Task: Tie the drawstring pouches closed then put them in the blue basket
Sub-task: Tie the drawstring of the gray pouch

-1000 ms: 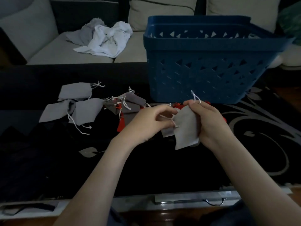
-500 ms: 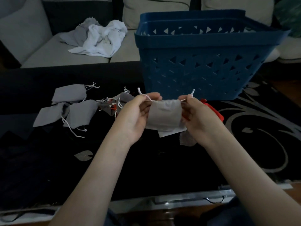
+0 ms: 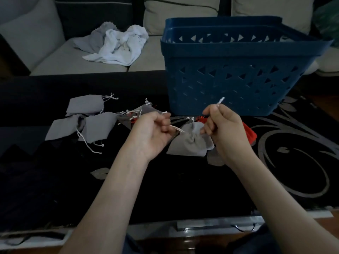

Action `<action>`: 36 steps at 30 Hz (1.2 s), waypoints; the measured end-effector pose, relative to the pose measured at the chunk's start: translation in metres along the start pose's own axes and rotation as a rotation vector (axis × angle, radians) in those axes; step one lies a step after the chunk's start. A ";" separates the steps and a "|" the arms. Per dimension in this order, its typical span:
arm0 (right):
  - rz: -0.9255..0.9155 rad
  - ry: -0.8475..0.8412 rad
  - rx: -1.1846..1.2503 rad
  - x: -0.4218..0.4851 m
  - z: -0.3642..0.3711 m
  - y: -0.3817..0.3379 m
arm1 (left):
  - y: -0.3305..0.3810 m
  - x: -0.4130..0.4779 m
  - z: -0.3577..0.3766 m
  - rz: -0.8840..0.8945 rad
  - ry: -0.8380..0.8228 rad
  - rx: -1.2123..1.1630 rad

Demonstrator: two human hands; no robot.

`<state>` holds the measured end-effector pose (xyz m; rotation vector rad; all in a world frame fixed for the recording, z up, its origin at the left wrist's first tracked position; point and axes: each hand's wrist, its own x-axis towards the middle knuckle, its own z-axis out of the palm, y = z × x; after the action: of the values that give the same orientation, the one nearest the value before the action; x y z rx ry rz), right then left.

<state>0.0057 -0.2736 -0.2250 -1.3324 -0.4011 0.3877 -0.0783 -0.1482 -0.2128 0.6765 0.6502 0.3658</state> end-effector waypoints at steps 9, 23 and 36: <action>-0.372 -0.287 -0.571 -0.014 0.010 0.005 | -0.019 -0.011 0.003 0.154 -0.375 0.801; -0.231 -0.355 -0.401 -0.013 0.015 0.002 | -0.012 -0.017 0.001 0.252 -0.239 0.956; -0.054 -0.352 -0.115 -0.010 0.010 -0.005 | -0.001 -0.007 -0.012 0.482 -0.217 0.795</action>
<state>-0.0073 -0.2707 -0.2188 -1.3630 -0.7614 0.5632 -0.0915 -0.1471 -0.2172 1.6241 0.4034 0.4680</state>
